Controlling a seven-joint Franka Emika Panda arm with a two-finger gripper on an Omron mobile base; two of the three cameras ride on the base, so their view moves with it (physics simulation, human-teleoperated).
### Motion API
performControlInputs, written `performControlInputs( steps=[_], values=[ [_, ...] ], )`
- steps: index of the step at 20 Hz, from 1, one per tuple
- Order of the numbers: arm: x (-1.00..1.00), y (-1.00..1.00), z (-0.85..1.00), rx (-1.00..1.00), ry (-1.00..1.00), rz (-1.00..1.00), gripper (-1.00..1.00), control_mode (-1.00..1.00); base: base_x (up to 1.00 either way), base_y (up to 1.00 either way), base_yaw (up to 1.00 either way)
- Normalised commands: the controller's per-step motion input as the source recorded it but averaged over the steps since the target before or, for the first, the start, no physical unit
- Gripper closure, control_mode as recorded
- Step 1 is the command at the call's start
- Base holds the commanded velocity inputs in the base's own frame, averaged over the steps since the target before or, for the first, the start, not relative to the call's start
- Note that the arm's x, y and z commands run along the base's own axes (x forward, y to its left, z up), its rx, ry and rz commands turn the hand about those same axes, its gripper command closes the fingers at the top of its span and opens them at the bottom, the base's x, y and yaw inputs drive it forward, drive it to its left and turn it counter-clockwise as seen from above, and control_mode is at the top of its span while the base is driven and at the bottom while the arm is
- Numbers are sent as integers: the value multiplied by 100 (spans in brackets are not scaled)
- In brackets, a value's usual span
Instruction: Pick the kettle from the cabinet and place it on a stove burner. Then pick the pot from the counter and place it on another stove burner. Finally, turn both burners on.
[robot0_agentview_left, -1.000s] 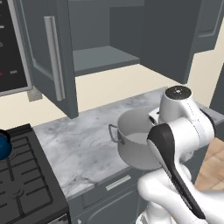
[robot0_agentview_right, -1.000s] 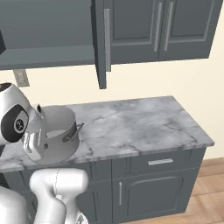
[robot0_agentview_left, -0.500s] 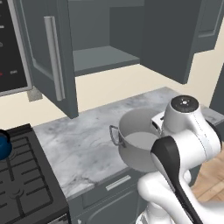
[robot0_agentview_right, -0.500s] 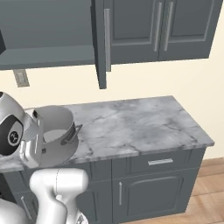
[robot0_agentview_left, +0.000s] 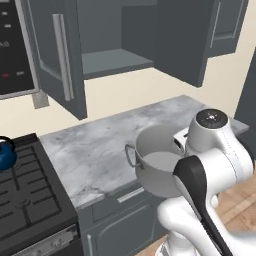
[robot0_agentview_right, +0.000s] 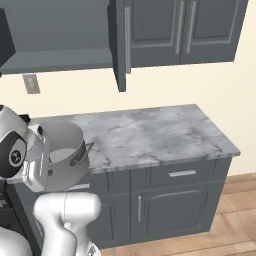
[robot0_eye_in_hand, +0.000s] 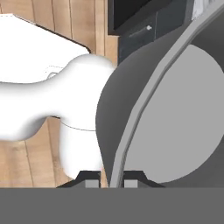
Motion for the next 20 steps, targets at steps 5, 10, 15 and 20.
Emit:
performControlInputs(
  steps=[5,10,15,20],
  values=[
    [0,0,0,0,0,0,100,100,-54,31,0],
    [0,0,0,0,0,0,100,100,-58,30,0],
    [0,0,0,0,0,0,100,100,-58,31,0],
    [0,0,0,0,0,0,100,100,-41,47,0]
  ],
)
